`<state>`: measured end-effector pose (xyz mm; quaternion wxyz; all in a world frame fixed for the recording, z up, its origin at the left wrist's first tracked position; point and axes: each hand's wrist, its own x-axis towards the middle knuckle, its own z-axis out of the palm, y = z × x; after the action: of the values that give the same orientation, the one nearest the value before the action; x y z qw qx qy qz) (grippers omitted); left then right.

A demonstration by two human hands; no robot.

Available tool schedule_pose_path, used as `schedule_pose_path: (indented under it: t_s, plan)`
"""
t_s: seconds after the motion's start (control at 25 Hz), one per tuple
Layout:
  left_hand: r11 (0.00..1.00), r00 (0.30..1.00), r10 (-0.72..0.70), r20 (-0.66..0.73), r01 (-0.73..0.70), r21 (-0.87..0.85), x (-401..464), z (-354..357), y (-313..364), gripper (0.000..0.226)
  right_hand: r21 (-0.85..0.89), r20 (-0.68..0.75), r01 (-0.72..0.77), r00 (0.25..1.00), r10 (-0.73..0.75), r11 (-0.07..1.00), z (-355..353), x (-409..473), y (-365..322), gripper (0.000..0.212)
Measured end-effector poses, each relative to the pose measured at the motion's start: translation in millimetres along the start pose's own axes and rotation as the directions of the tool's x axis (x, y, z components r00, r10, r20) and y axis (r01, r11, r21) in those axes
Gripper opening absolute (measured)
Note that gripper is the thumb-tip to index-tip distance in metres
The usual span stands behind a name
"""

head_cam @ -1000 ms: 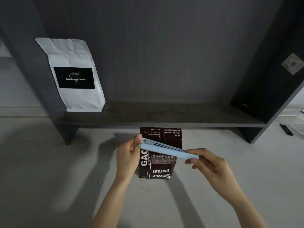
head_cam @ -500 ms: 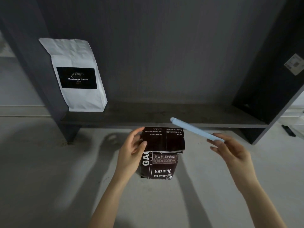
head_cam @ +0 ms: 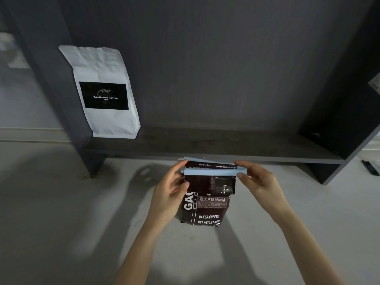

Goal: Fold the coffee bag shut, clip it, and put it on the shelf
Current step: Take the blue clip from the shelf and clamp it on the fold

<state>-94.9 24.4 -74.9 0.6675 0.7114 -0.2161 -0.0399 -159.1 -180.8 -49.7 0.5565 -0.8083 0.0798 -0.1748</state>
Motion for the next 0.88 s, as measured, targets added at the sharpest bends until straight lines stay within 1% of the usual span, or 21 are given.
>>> schedule_pose_path:
  t_s: [0.16, 0.28, 0.44, 0.56, 0.72, 0.8, 0.88]
  plan:
    - [1.000, 1.000, -0.001, 0.005, 0.001, 0.023, 0, -3, -3, 0.056, 0.009, 0.023, 0.022, 0.999, -0.022, 1.000, 11, 3, -5, 0.034]
    - [1.000, 1.000, -0.003, 0.000, 0.003, 0.016, 0, -2, -5, 0.060, -0.005, 0.002, 0.030, 1.000, -0.030, 1.000, 14, 1, -4, 0.033]
    - [0.996, 0.997, -0.075, -0.025, 0.074, -0.041, 1, -2, -11, 0.066, -0.022, -0.037, 0.018, 0.999, -0.019, 1.000, 12, -1, 0, 0.033]
    - [0.991, 0.993, -0.115, -0.036, 0.112, -0.068, 3, -2, -11, 0.054, -0.019, -0.064, 0.007, 0.998, -0.008, 1.000, 9, -2, 1, 0.034]
    - [0.995, 0.997, -0.061, -0.042, 0.057, -0.086, 3, 0, -5, 0.032, -0.036, -0.051, 0.017, 0.998, -0.019, 0.999, 7, -4, -2, 0.036]
    - [0.994, 0.998, -0.033, -0.056, 0.027, -0.110, 2, 1, -2, 0.026, -0.038, -0.037, 0.024, 0.999, -0.026, 0.999, 8, -6, -5, 0.037]
    - [0.991, 0.997, -0.037, -0.069, 0.028, -0.128, 1, 1, -1, 0.020, -0.041, -0.025, 0.024, 0.999, -0.025, 0.999, 8, -7, -7, 0.036]
